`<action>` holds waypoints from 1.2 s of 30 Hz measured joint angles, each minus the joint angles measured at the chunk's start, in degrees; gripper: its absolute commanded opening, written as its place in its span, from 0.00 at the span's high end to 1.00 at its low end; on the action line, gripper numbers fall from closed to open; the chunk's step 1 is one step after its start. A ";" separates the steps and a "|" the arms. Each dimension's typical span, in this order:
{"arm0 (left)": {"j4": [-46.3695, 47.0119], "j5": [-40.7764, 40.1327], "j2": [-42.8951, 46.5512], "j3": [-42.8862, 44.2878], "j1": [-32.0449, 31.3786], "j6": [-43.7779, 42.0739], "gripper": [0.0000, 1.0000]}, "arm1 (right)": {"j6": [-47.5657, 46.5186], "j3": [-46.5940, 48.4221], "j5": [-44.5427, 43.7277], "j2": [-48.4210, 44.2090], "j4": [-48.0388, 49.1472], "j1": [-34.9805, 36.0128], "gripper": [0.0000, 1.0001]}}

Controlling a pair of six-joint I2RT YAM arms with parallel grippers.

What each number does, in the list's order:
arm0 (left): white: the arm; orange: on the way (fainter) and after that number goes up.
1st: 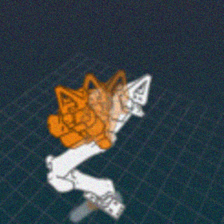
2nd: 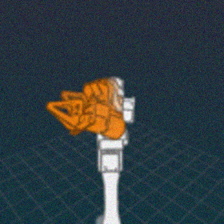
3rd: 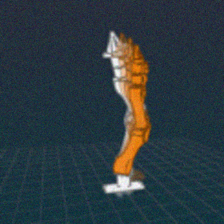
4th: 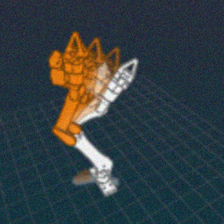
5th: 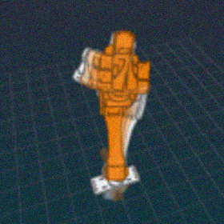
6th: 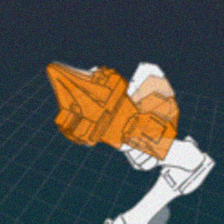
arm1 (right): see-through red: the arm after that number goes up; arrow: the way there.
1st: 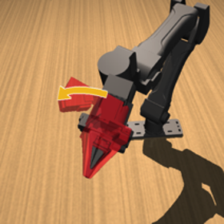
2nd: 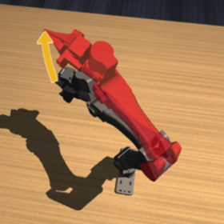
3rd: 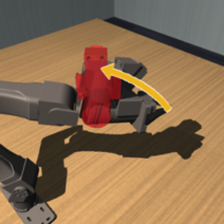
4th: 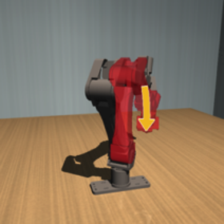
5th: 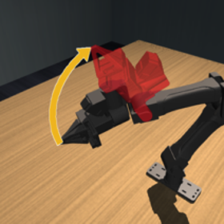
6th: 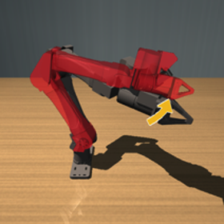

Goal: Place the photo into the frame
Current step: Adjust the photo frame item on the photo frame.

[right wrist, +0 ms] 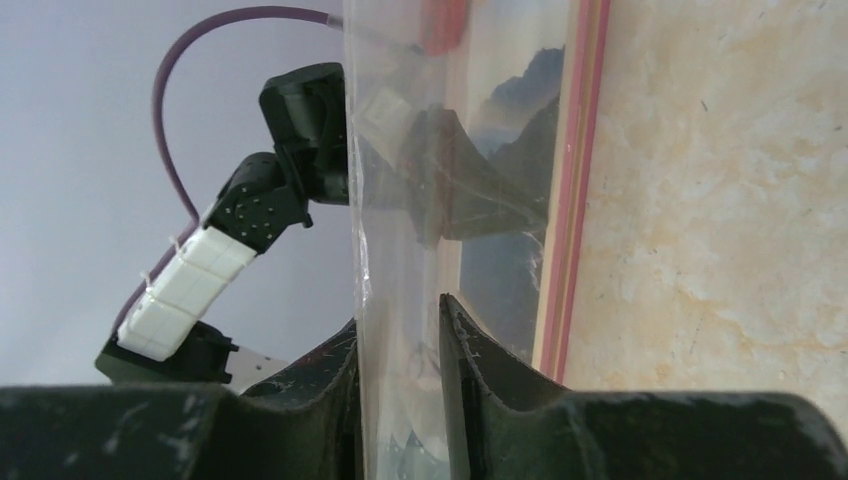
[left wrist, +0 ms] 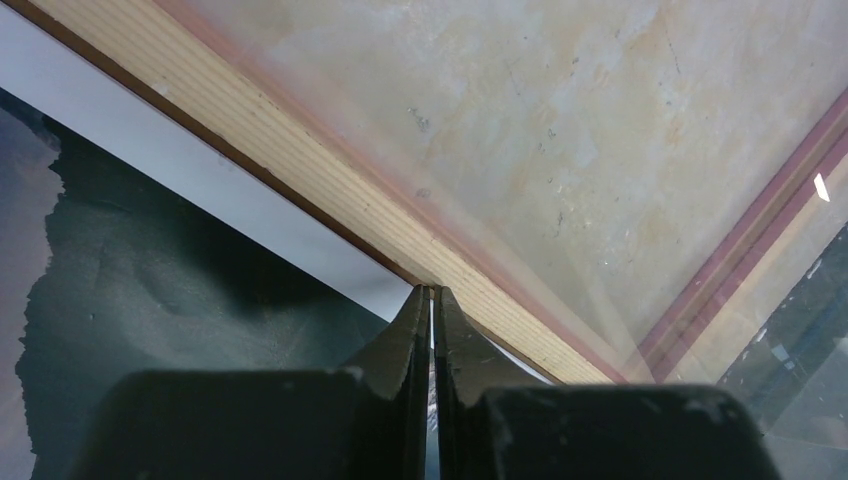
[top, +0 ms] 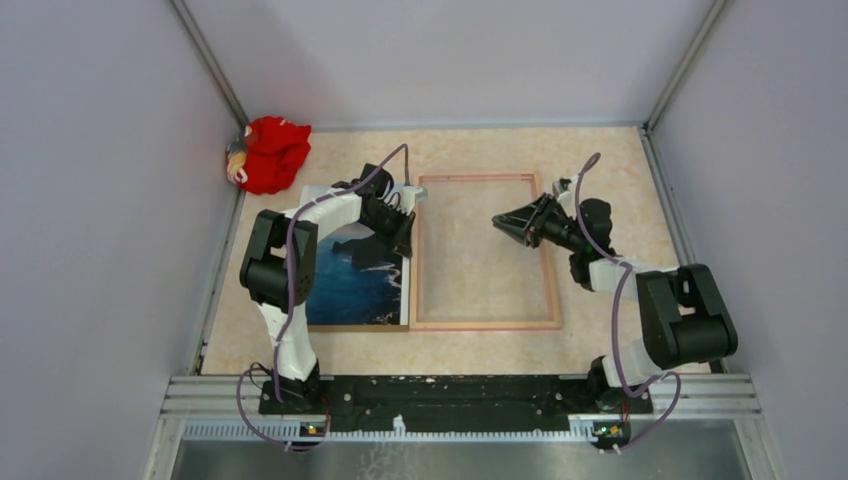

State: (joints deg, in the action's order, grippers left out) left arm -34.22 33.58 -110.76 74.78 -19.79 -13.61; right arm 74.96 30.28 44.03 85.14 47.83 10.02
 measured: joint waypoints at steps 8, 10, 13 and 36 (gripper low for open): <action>-0.04 -0.04 0.00 0.00 0.00 -0.04 0.92 | -13.62 6.97 1.20 -1.68 -18.71 -0.55 0.48; -0.04 -0.02 0.00 0.00 0.00 -0.02 0.92 | -18.27 9.35 0.70 -2.32 -24.41 -0.72 0.45; -0.04 0.02 0.00 0.00 0.00 -0.02 0.92 | -24.09 11.61 -0.42 -2.43 -31.91 -0.70 0.41; -0.04 0.02 0.00 0.00 0.00 -0.04 0.94 | -42.60 16.06 -12.90 -2.23 -57.70 -0.81 0.01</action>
State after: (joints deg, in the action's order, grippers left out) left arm -34.26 33.61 -110.76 74.78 -19.79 -13.65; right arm 32.36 46.35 31.14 82.91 -9.87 9.21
